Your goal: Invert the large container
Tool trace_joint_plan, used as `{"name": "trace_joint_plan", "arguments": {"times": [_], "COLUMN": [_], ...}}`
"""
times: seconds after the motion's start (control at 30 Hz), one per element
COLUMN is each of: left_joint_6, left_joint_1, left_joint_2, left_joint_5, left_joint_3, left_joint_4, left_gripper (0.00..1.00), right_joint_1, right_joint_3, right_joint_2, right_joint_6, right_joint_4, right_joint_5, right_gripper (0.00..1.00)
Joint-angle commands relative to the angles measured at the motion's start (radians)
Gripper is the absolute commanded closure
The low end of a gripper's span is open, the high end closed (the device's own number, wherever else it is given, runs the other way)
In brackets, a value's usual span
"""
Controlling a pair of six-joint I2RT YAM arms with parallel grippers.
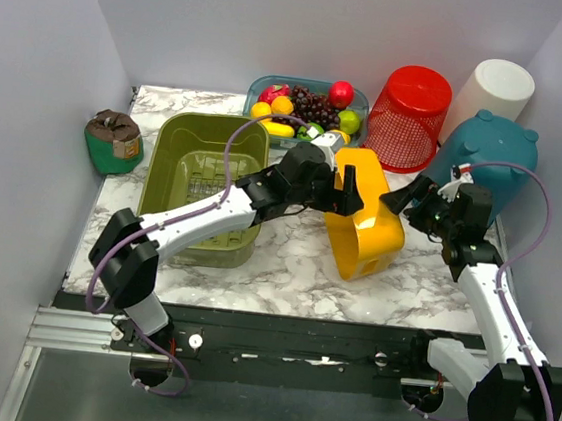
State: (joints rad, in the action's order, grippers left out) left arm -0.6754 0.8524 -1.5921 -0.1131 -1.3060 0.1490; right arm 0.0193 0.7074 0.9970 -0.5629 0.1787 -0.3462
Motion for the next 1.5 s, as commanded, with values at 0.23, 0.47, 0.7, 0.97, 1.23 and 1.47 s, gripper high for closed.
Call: {"name": "trace_joint_plan", "arguments": {"times": [0.23,0.47,0.7,0.97,1.23,1.47], "left_joint_6": [-0.075,-0.099,-0.164,-0.375,-0.667,-0.659], "left_joint_1": [-0.003,-0.016,-0.049,-0.05,-0.065,-0.107], "left_joint_2": [-0.057,-0.023,-0.051,-0.285,-0.499,-0.468], "left_joint_5": [0.02,-0.101,-0.222,-0.491,-0.547,-0.421], "left_joint_3": [0.131,0.293,0.366,0.199,0.091,0.293], "left_joint_4": [-0.109,-0.38,-0.592,-1.025,-1.401,-1.312], "left_gripper": [0.42,0.71,1.0,1.0,1.0,1.0], "right_joint_1": [-0.004,-0.004,-0.004,-0.002,-0.005,-0.005], "right_joint_3": [-0.1,-0.103,-0.091,-0.002,0.09,0.047], "right_joint_2": [0.002,-0.018,-0.02,-0.195,-0.207,-0.138], "right_joint_6": [-0.054,-0.057,-0.083,-0.039,0.023,0.014], "right_joint_4": [-0.201,-0.206,-0.206,-0.028,0.104,0.094], "right_joint_5": [-0.233,-0.246,-0.293,-0.09,0.047,0.122], "right_gripper": [0.03,0.04,0.05,0.05,0.03,0.03]}}
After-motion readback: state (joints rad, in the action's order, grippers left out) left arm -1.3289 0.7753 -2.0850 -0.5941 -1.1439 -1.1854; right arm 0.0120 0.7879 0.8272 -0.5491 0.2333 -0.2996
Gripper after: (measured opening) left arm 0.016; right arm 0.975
